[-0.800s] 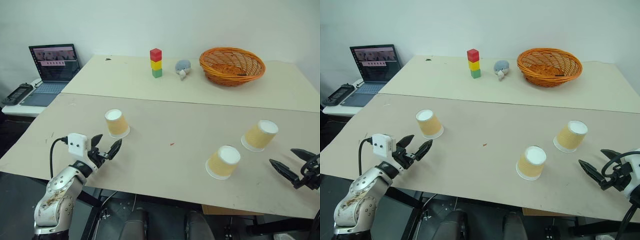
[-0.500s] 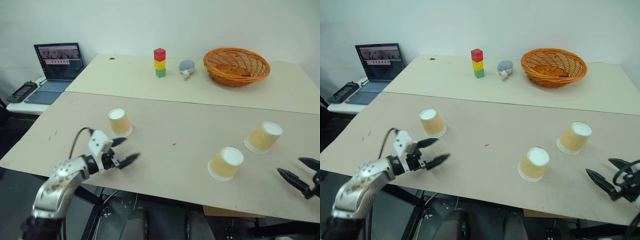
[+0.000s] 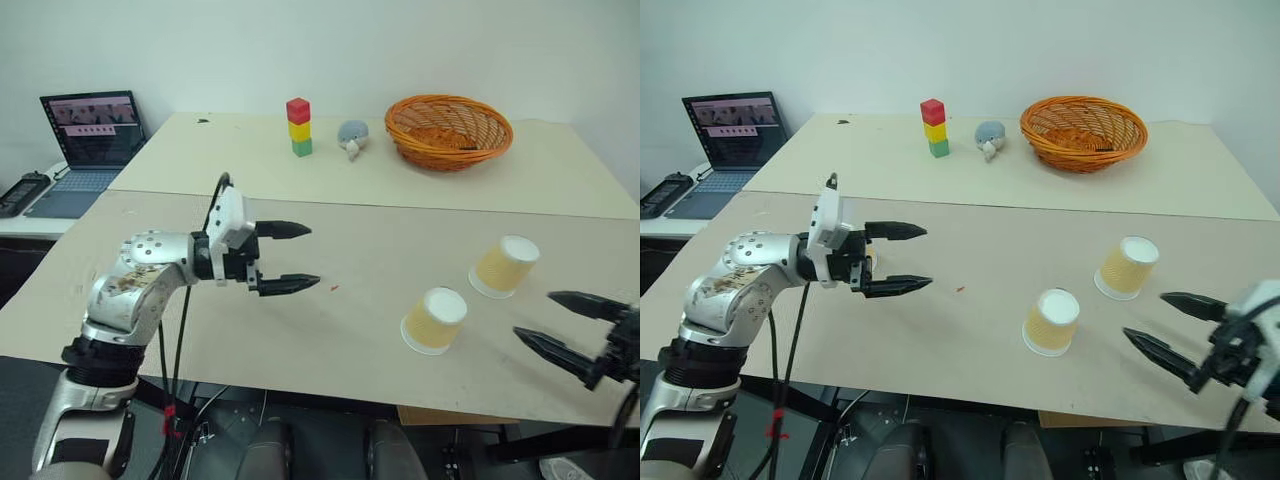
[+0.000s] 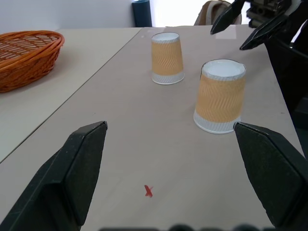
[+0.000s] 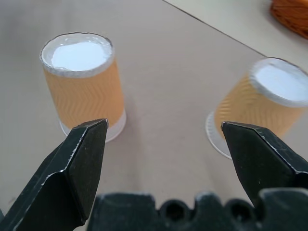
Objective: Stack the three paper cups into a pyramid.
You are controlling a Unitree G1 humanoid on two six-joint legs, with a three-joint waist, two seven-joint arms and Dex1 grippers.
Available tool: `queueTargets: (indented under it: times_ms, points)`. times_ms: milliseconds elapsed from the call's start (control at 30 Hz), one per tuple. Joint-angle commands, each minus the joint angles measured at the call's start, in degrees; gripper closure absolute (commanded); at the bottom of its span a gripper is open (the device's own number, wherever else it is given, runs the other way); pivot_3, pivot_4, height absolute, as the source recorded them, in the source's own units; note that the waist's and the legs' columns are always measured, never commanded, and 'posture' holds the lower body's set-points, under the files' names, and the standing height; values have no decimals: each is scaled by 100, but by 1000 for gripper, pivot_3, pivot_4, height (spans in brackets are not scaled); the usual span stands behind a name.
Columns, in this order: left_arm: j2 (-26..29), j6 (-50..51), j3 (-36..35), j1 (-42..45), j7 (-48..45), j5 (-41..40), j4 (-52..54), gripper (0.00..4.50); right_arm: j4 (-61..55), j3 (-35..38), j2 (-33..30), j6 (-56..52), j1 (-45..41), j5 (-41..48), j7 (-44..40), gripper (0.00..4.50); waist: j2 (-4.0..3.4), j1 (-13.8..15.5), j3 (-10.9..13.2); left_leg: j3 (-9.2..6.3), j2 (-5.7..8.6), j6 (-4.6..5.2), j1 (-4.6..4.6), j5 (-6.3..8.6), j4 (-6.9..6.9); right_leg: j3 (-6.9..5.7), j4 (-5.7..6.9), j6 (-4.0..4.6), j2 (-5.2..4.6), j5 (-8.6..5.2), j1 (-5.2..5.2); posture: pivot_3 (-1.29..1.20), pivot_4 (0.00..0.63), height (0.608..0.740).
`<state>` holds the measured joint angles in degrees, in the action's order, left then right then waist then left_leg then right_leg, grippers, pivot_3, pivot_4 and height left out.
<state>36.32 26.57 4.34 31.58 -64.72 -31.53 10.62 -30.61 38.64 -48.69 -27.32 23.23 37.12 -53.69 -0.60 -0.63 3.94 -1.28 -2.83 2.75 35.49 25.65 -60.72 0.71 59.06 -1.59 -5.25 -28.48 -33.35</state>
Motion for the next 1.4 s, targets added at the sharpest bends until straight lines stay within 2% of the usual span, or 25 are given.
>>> queueTargets:
  times_ms: [33,267,500,633,967,1400]
  points:
    - [8,-30,17,129,-15,38,195,0,-153,-258,53,83,-156,-75,79,74,-9,17,4,-1,1,0,1,0,0,1,0,0,-3,0,0,0,150,629]
    - [18,18,10,86,59,73,253,0,11,-554,44,94,-485,-93,55,74,-9,47,16,0,9,0,-6,0,-2,5,-3,-1,-8,0,10,0,150,629]
    - [250,1030,-191,-14,-46,-732,688,0,133,-879,55,11,-868,49,-51,74,-10,43,28,-2,0,1,-13,0,1,4,-1,0,0,0,11,0,150,629]
    - [569,1376,-202,-110,-265,-963,776,0,155,-990,32,-8,-876,80,-167,74,-12,36,32,-3,1,0,-15,0,2,4,2,0,0,0,11,0,150,629]
    - [570,1584,-352,-26,-116,-1151,712,0,127,-839,-92,-234,-711,393,-544,74,-12,59,40,-3,2,1,-15,0,1,4,-1,0,-2,0,13,0,150,629]
    - [655,1619,-286,-233,-164,-1161,785,0,235,-1672,8,-408,-1800,486,-380,74,-14,22,47,-3,2,0,-16,0,2,5,-1,0,-3,0,11,0,150,629]
